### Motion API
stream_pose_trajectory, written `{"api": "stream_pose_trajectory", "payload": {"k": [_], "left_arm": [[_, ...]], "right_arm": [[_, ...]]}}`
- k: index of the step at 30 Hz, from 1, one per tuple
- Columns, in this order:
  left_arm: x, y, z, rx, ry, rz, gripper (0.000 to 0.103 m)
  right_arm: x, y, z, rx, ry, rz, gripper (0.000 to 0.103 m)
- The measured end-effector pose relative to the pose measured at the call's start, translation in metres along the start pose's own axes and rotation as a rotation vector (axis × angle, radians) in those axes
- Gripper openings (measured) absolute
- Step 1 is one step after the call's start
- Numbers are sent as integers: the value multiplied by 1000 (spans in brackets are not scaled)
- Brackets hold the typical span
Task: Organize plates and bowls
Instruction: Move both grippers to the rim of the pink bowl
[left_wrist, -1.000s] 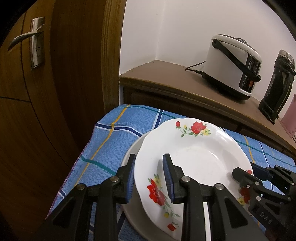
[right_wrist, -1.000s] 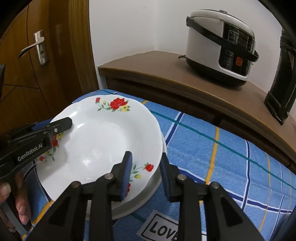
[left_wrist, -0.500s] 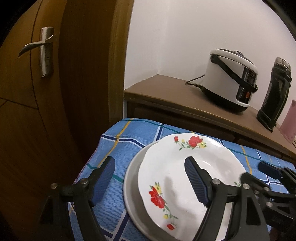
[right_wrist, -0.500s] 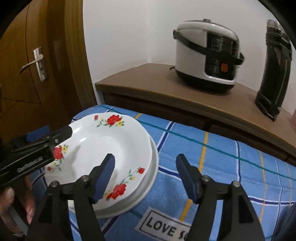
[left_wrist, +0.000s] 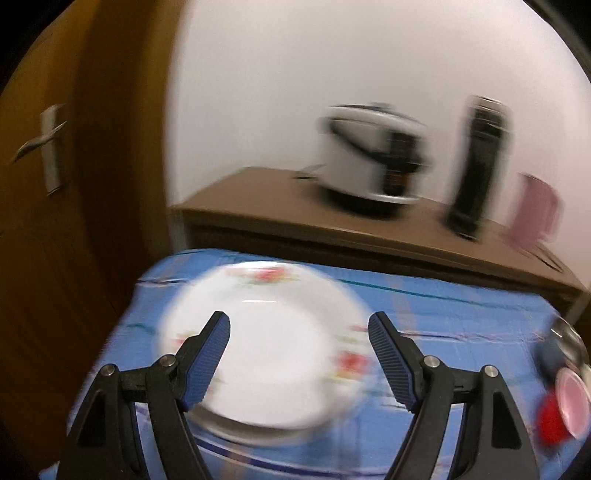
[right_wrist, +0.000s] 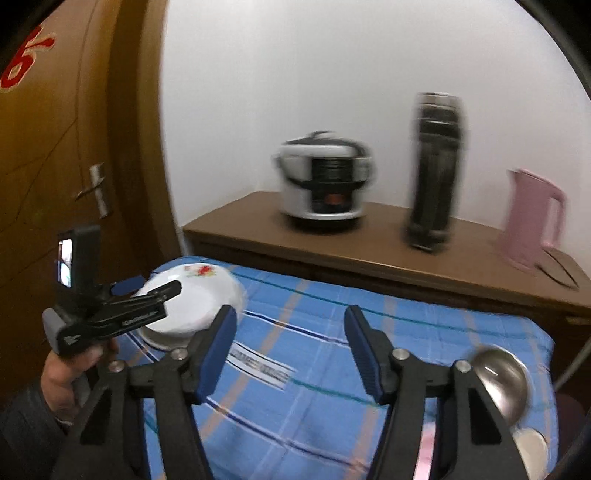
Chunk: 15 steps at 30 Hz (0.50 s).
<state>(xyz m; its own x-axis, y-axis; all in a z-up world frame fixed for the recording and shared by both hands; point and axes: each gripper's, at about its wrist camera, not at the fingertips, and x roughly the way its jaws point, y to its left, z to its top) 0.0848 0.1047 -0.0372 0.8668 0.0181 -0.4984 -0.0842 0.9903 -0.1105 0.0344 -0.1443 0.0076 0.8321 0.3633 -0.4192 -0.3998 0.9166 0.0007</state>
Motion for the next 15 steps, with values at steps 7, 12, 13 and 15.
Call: {"api": "stream_pose_trajectory", "payload": {"k": [7,12,13,15], "left_arm": [[-14,-112,-14,163,104,-364,79],[-15,-175,-35,253,190,-517,76],[-14,-187,-40,278,207,-533,72],[-13,-199,-47,304,234,-557,68]], "right_arm": [[-47,-91,-69,177,101,-193,40],[-53,-115,-103,216,184,-219,35],[-53,-117,-107,218,193,-217,32],[-53,-123,-114,228,205,-214,32]]}}
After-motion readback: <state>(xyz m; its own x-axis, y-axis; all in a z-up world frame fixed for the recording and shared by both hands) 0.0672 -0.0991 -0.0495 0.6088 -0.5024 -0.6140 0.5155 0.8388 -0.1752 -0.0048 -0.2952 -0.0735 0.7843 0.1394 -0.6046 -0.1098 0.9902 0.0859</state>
